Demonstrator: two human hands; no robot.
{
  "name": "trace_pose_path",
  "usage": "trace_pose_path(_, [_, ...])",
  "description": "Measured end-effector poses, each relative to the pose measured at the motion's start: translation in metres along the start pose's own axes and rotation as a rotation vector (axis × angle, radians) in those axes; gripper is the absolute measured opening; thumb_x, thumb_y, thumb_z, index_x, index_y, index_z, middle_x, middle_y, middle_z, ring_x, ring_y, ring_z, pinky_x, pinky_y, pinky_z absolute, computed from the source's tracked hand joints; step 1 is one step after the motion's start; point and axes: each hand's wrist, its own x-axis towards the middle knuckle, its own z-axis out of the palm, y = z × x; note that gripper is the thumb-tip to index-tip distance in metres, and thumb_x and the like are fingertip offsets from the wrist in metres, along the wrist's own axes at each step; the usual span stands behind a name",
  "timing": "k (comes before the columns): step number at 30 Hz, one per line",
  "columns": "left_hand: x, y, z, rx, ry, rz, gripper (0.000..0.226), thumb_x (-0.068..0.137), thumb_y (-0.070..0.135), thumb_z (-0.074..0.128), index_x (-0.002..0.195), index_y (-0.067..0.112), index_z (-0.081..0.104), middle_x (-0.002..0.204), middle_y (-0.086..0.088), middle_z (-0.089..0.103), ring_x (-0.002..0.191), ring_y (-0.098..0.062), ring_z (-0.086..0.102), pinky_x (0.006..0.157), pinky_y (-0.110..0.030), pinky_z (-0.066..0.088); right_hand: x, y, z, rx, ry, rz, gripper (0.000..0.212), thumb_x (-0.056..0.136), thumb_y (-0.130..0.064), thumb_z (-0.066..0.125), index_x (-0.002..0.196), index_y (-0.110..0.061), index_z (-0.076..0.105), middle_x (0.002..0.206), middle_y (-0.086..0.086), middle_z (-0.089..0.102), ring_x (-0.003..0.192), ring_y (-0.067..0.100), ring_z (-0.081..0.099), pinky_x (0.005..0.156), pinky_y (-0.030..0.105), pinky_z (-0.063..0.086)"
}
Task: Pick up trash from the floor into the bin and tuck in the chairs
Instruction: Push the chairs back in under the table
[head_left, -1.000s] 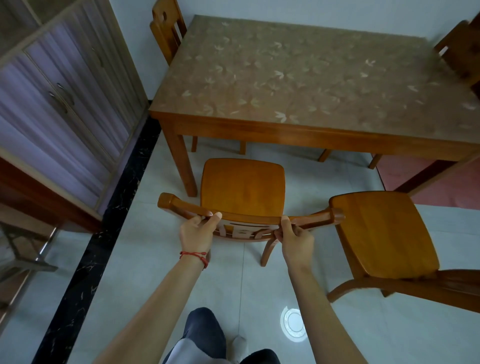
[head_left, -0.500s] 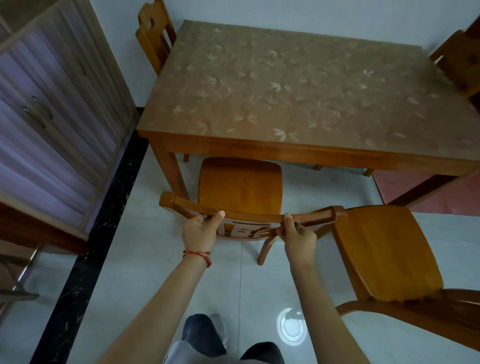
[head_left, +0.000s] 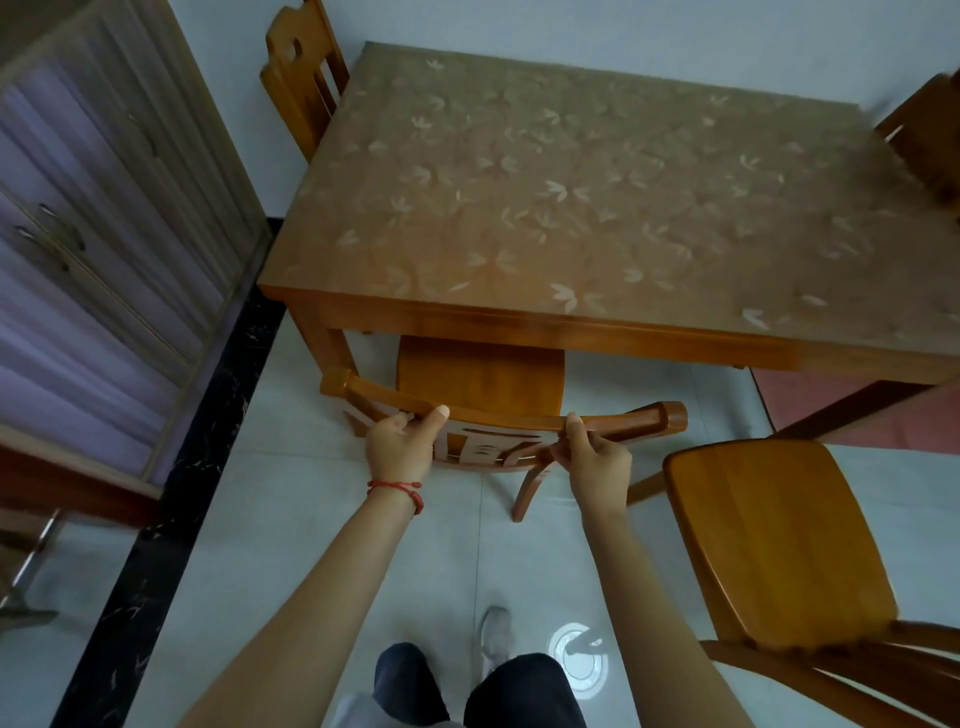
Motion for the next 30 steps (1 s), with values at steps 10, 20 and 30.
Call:
trace_pose_path(10, [0.042, 0.027, 0.035, -0.039, 0.022, -0.01, 0.02, 0.078, 0.026, 0.07, 0.061, 0.02, 0.06, 0.067, 0.002, 0.064, 0.086, -0.029, 0.066, 0.084, -0.042, 0.052, 0.055, -0.029, 0.012, 0.018, -0.023, -0.013, 0.033, 0.089, -0.031, 0.053, 0.061, -0.017, 0.061, 0.064, -0.001, 0.065, 0.07, 0.018, 0.066, 0.079, 0.037, 0.055])
trace_pose_path(20, [0.078, 0.046, 0.056, -0.087, 0.022, 0.002, 0.017, 0.08, 0.023, 0.068, 0.065, 0.023, 0.059, 0.081, -0.005, 0.065, 0.091, -0.03, 0.065, 0.088, -0.042, 0.051, 0.098, -0.045, 0.028, 0.036, -0.047, -0.01, 0.031, 0.087, -0.035, 0.055, 0.062, -0.018, 0.061, 0.069, 0.001, 0.068, 0.075, 0.023, 0.068, 0.082, 0.044, 0.055])
trace_pose_path(30, [0.102, 0.052, 0.063, -0.121, 0.026, 0.018, 0.017, 0.079, 0.021, 0.069, 0.064, 0.02, 0.061, 0.077, 0.0, 0.065, 0.087, -0.027, 0.064, 0.089, -0.046, 0.051, 0.118, -0.054, 0.038, 0.06, -0.05, -0.021, 0.034, 0.087, -0.035, 0.056, 0.061, -0.014, 0.063, 0.068, 0.003, 0.068, 0.074, 0.023, 0.068, 0.081, 0.044, 0.056])
